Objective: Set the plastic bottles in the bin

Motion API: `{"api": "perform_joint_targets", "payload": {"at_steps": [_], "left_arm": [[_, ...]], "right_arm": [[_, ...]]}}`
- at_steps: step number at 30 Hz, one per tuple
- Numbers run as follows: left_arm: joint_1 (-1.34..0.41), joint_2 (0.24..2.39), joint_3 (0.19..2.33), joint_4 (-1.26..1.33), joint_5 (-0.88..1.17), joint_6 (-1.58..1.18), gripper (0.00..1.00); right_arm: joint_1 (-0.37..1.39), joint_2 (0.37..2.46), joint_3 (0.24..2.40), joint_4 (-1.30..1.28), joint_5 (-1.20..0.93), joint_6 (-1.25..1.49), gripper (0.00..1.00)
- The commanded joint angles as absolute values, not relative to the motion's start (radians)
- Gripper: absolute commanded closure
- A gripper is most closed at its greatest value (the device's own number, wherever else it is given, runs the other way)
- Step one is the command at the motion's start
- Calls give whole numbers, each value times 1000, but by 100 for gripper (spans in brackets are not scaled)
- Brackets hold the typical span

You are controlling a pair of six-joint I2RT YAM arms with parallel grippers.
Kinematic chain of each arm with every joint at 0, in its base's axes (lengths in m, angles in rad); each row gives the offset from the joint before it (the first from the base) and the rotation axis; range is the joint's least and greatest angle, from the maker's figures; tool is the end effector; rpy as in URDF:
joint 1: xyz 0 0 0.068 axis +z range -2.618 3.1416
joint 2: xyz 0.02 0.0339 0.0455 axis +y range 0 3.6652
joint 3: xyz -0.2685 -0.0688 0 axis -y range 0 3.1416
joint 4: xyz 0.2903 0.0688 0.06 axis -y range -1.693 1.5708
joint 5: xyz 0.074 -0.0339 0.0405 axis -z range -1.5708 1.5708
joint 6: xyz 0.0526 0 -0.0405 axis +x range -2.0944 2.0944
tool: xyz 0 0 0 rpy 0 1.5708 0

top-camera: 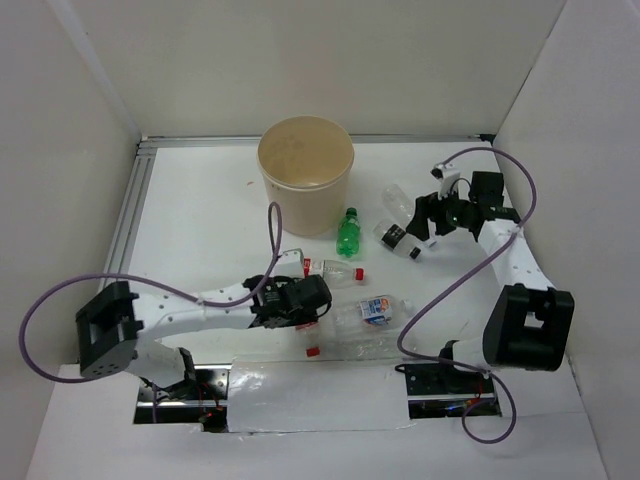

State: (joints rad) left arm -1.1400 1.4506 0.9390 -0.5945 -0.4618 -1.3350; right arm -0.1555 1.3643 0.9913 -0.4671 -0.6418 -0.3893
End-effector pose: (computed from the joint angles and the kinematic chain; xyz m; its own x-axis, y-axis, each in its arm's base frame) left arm 0.1568 -0.2851 0.1820 -0.7971 -0.3502 -0.4920 -0.1924 0.9195 -0.3427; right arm 0.3355 -0.0207 0.2399 -0.5780 -0.2171 -0.7867 -0.5296 0.8332 0.1592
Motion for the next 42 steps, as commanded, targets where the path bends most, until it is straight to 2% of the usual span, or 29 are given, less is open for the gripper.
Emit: {"api": "perform_joint_targets", "payload": {"at_steps": [1,5,6,9,11,14,19,22,26,27,32,35,38,39,40,41,42], "left_arm": [[-1221,1312,1069,-664,-567,-1226,100],[-1233,1224,1202,-602,-655,-1054,100],[-1233,1224,1236,-583,-729,-973,99],[-1126,1267,1385,-456,-785,-827,97],[-1008,1333,1489,-320,-737,-665,97],[-858,1454,1635,-223,-704,-614,94],[-692,1698,1947,-288,-661,-574,90],[-629,1804,2015,-334,-647,-574,87],[-566,1900,2077,-423,-623,-574,56],[-557,1910,2077,-436,-611,-574,36],[-555,1852,2034,-425,-557,-504,4],[-621,1743,1938,-387,-537,-360,3],[-742,1617,1795,-325,-537,-197,3],[-773,1518,1661,-305,-526,-163,3],[-822,1467,1591,-293,-490,-132,3],[-843,1416,1522,-266,-445,-118,4],[-854,1373,1396,-265,-399,-118,4]], "right_arm": [[-92,1391,1075,-442,-667,-417,9],[-17,1456,1106,-442,-615,-417,10],[-6,1468,1106,-431,-615,-402,12],[17,1512,1115,-419,-597,-390,13],[38,1526,1115,-419,-586,-390,14],[58,1536,1115,-419,-577,-399,18],[90,1545,1095,-419,-546,-419,22],[101,1545,1071,-408,-514,-419,22],[121,1565,1062,-399,-474,-419,19],[121,1577,1062,-399,-463,-419,17],[144,1618,1052,-388,-393,-428,17],[166,1663,1052,-361,-302,-428,17],[175,1704,1052,-347,-262,-428,23],[175,1704,1052,-347,-262,-428,27],[175,1715,1052,-347,-262,-428,36],[175,1715,1043,-347,-262,-428,54],[175,1715,1043,-360,-273,-437,61]]}}
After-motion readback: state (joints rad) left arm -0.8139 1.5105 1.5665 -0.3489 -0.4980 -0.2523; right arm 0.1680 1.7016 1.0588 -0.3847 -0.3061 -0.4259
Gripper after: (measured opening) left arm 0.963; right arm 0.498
